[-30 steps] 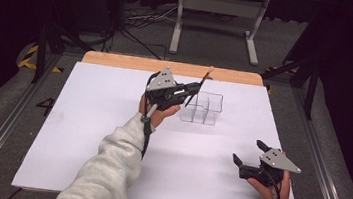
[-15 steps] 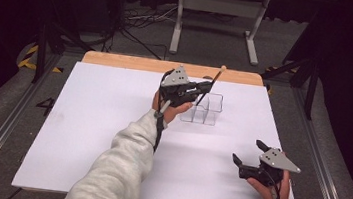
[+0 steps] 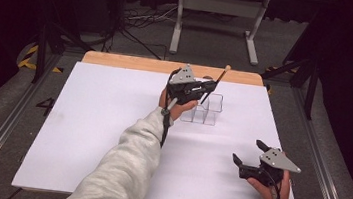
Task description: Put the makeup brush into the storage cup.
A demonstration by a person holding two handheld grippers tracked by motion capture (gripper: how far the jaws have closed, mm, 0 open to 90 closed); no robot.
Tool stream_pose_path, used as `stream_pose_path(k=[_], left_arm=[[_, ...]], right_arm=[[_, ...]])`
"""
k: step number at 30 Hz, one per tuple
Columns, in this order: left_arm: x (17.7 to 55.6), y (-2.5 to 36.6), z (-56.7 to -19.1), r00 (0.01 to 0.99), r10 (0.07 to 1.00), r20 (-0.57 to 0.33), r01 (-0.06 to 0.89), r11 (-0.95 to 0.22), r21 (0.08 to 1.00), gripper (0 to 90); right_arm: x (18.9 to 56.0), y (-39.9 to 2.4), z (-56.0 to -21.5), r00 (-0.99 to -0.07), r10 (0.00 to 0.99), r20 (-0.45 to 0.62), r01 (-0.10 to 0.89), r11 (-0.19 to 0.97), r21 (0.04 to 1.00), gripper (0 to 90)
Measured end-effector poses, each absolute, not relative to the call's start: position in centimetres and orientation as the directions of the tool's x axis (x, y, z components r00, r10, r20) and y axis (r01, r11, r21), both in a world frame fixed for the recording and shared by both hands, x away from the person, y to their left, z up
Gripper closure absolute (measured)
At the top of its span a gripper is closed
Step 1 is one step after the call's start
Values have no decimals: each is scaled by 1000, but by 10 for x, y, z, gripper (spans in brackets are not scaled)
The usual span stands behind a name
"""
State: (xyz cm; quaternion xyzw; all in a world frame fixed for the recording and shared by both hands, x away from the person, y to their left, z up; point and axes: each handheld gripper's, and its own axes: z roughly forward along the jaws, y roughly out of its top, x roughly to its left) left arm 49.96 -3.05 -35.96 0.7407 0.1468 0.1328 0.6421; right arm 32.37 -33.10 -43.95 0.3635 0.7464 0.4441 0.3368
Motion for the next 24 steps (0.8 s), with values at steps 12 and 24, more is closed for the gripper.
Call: stream_pose_path(k=[12,24], left_arm=[[510,-29,-374,916,399,-23,86,-143,986,827],[508,-28,-389,918,396,-27,103,-172,980,826]], right_arm=[[324,-331,-440,-510,841,-182,245,345,906,62],[324,-330,-440,-510,840,-185,248,349,904,62]])
